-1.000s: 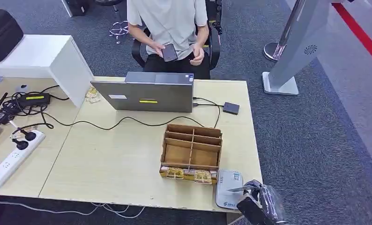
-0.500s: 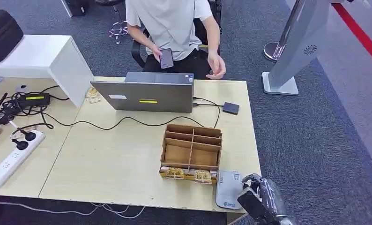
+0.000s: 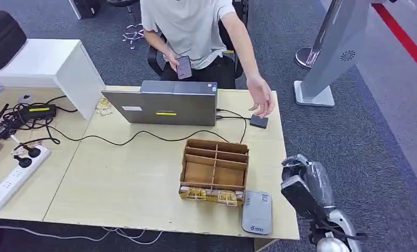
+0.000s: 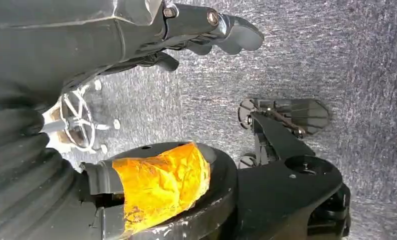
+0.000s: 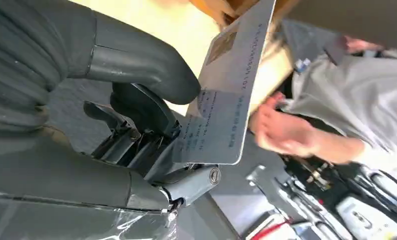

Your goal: Pass the card to the sensor for recognition and then transmit it.

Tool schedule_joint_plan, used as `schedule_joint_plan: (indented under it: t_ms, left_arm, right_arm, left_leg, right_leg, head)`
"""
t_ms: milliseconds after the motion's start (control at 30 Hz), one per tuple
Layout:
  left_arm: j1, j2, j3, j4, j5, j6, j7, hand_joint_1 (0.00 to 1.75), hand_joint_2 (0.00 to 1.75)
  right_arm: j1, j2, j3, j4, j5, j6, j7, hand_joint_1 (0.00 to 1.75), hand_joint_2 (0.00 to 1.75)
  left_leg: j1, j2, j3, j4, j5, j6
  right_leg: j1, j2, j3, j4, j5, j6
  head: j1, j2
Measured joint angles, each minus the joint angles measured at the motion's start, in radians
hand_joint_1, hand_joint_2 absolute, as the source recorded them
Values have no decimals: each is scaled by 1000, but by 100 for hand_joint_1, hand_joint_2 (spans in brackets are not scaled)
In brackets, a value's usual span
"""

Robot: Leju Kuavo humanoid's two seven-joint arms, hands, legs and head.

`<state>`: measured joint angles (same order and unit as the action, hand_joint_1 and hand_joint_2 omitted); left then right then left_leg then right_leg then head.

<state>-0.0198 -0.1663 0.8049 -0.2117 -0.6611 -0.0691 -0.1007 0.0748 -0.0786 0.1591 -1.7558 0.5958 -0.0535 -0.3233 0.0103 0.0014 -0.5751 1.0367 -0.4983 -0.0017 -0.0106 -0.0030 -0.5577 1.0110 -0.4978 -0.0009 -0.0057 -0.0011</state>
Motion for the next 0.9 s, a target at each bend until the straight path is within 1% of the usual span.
schedule_joint_plan:
  t_ms: [67,133,167,300,367,433,533,600,733,767,900]
  left_arm:
    - [0,2,0,0,-15,-5,-1,0,175]
    - [-1,5,0,0,-33,-14,-6,0,175]
    - [-1,7,0,0,-45,-19,-9,0,175]
    - [-7,18,-9,0,-89,-34,-14,0,175]
    - [-9,22,-18,0,-113,-36,-17,0,175]
    - [-11,25,-28,0,-133,-39,-23,0,175]
    - [-16,27,-40,0,-150,-48,-31,0,175]
    - [-18,27,-47,0,-159,-52,-33,0,175]
    - [-20,27,-59,0,-166,-54,-42,0,175]
    - [-20,27,-59,0,-167,-55,-43,0,175]
    - [-20,27,-60,0,-170,-66,-52,0,175]
  right_arm:
    - [-47,7,-2,-6,19,-2,34,175,175]
    - [-108,16,-1,0,47,-5,85,175,175]
    - [-155,22,-1,18,51,-1,121,175,175]
    - [-335,52,-1,140,34,12,233,175,175]
    - [-417,67,-5,218,13,12,276,175,175]
    - [-489,83,-22,297,-37,10,309,175,175]
    - [-560,100,-54,406,-77,-2,332,175,175]
    - [-589,108,-77,472,-101,-10,334,175,175]
    - [-618,124,-100,553,-114,-13,325,175,175]
    - [-622,127,-102,567,-114,-13,324,0,175]
    - [-628,136,-108,597,-113,-11,314,0,175]
  left_leg:
    - [0,0,0,0,0,0]
    - [0,0,0,0,0,-1]
    - [0,1,0,0,1,-1]
    - [0,2,0,0,2,-2]
    - [0,2,1,0,3,-2]
    - [1,1,0,0,3,-2]
    - [0,0,0,0,3,-2]
    - [0,0,0,0,3,-2]
    - [0,0,-1,0,3,-2]
    - [0,-1,-1,0,3,-2]
    - [0,-1,-2,0,3,-2]
  right_leg:
    - [0,0,0,0,0,0]
    - [0,1,0,1,1,0]
    - [0,1,0,1,1,-1]
    - [0,2,0,1,2,-1]
    - [0,2,0,1,3,0]
    - [0,1,-1,1,3,0]
    - [0,0,0,1,3,0]
    - [0,0,0,1,3,0]
    - [0,0,-1,1,3,0]
    - [0,0,-1,1,2,0]
    - [0,-1,-1,1,2,0]
  head:
    - [0,0]
    - [0,0]
    - [0,0]
    - [0,0]
    - [0,0]
    - [0,0]
    - [0,0]
    - [0,0]
    - [0,0]
    - [0,0]
    - [0,0]
